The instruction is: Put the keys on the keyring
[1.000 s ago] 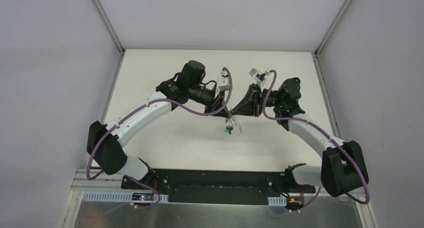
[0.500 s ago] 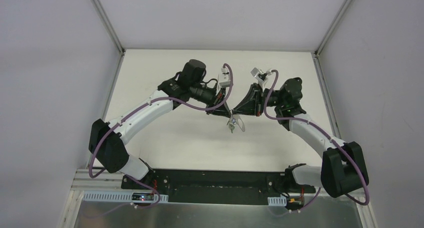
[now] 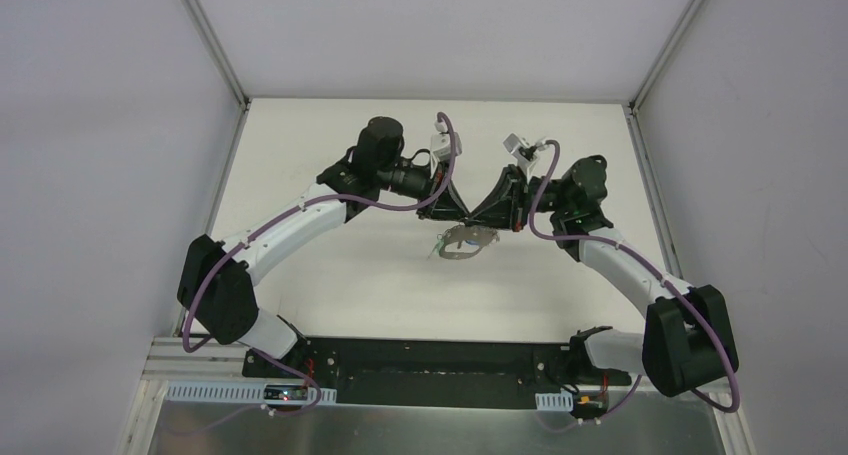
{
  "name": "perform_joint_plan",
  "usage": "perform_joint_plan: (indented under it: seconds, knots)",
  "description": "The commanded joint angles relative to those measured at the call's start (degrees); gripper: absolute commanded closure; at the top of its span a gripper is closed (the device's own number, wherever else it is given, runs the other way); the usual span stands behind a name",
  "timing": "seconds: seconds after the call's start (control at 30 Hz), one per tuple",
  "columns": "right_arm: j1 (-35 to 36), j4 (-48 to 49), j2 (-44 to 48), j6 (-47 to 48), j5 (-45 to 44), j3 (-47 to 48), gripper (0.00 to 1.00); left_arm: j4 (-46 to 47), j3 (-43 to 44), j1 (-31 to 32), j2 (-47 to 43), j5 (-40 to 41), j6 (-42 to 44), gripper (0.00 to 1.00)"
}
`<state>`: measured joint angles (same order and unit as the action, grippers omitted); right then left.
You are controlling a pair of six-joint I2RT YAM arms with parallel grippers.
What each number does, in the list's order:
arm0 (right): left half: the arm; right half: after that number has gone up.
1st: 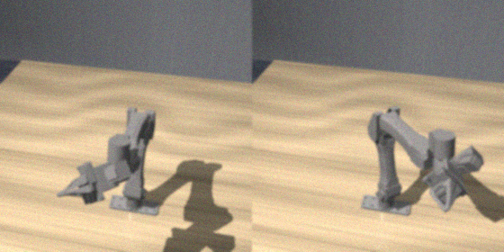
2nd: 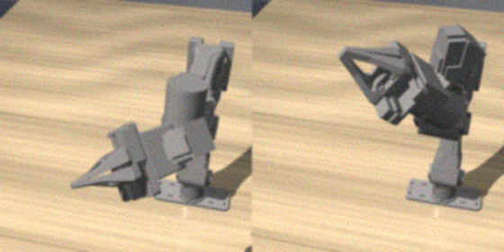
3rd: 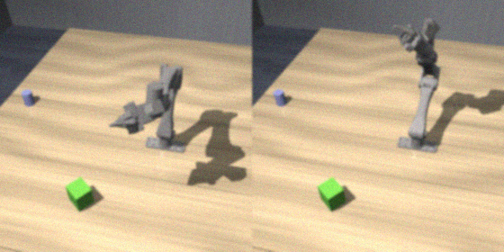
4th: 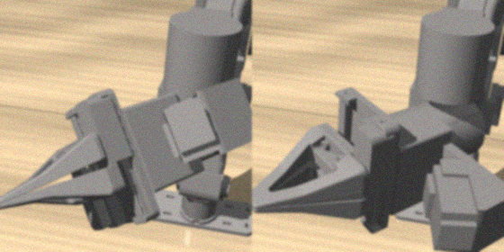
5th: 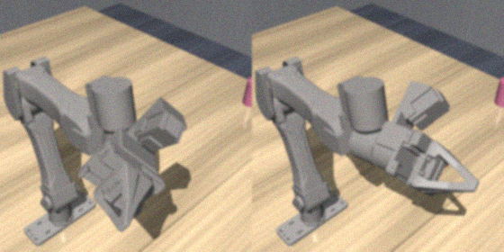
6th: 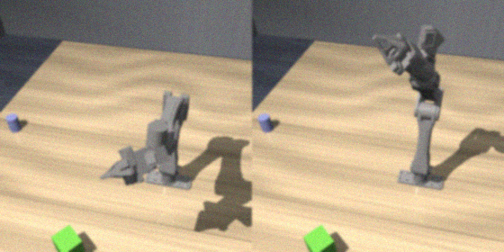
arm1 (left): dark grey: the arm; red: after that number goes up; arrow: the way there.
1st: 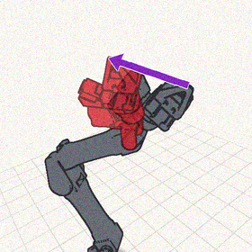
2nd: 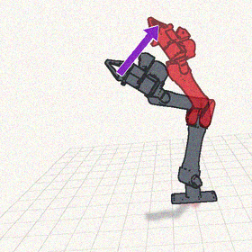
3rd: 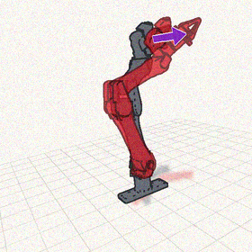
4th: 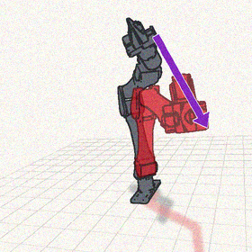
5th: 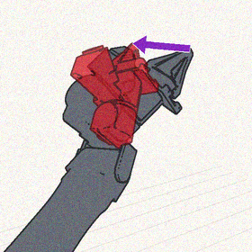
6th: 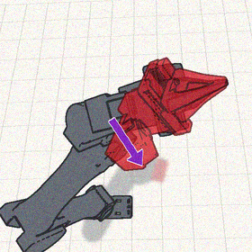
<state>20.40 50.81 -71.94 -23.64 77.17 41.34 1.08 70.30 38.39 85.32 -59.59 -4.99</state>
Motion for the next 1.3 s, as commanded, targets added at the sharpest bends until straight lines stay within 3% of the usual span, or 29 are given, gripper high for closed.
perform_joint_plan:
  seconds: [0.0, 0.33, 0.53, 0.7, 1.27]
  knots:
    - [0.51, 3.16, 1.71, -0.91, 1.14, -0.37, 1.00, 8.26, -0.52, -0.40, -0.34, -1.65, -2.46, 0.88]
    - [-0.82, 3.16, 2.14, -0.88, 1.05, -0.45, 1.00, 0.49, -1.92, -0.86, -4.13, -2.50, 5.64, 0.95]
    - [-1.86, 3.07, 2.16, -0.88, 1.68, -0.43, 1.00, -7.56, -1.82, -0.86, -7.02, -1.07, 13.93, 0.93]
    - [-2.25, 1.15, 2.40, 0.39, 3.08, 0.01, 1.00, -12.74, -1.98, -0.86, -9.11, 0.15, 20.23, 0.85]
    - [-2.54, -0.16, 2.94, 0.86, 3.21, 0.37, 1.00, -8.77, -4.37, 3.97, -7.54, 5.99, 16.98, 0.68]
